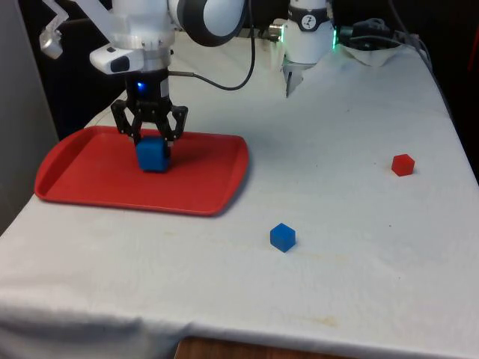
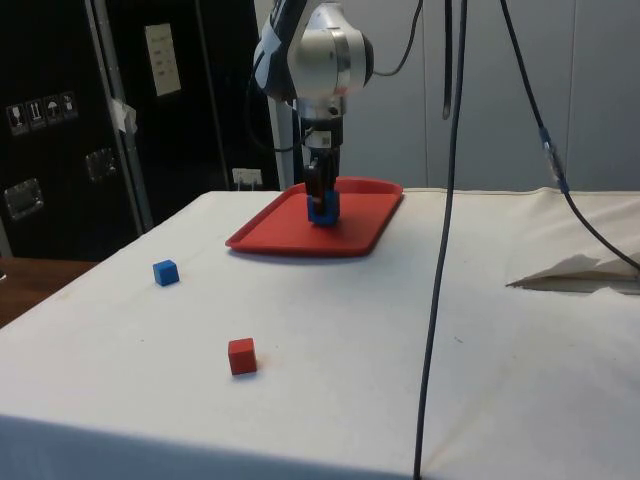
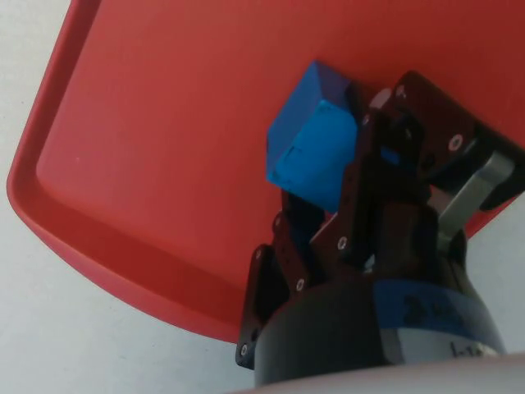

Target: Pick up the largest block and place it onto the tray.

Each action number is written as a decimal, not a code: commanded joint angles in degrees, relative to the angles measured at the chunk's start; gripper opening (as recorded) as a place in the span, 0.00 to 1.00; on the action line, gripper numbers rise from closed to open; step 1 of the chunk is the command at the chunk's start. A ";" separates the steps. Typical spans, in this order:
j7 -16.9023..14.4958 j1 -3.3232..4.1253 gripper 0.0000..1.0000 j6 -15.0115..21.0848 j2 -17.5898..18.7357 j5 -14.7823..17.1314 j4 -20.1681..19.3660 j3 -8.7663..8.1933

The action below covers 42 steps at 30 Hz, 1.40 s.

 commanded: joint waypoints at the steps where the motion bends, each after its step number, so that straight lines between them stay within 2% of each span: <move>1: -0.06 -0.06 0.00 0.00 -0.06 0.00 0.00 0.00; 5: -0.06 -0.06 0.00 0.00 -0.06 0.00 0.00 0.00; 7: 0.00 -0.06 0.08 0.00 -0.06 0.00 0.00 0.00; 12: 0.00 0.00 0.56 0.00 0.00 0.00 0.00 0.00; 13: 0.00 0.00 0.56 0.00 -0.06 0.00 0.00 0.00; 14: 0.00 0.00 0.66 0.00 0.00 0.00 0.00 0.00; 15: 0.00 0.00 0.86 0.00 0.00 0.00 0.00 0.00; 16: 0.00 0.00 0.96 0.00 0.00 0.00 0.00 0.00; 17: 0.00 0.00 1.00 0.00 0.00 0.00 0.00 0.00; 25: 0.06 0.11 1.00 -0.17 -0.29 -0.23 -0.06 -0.23; 31: 0.46 1.60 1.00 -1.89 -2.06 -1.20 -0.17 -2.58; 32: 0.00 1.09 1.00 -1.43 -1.66 -0.40 0.17 -2.01; 33: 0.52 2.01 1.00 -2.41 -2.58 -1.43 -0.17 -3.27; 35: 0.57 2.18 1.00 -2.64 -2.81 -1.55 -0.17 -3.55; 40: 0.92 3.27 1.00 -4.01 -4.47 -2.46 -0.06 -5.33; 41: 0.23 2.75 1.00 -3.55 -4.30 -1.55 0.17 -4.70; 42: 0.92 3.61 1.00 -4.35 -4.98 -2.64 -0.06 -5.84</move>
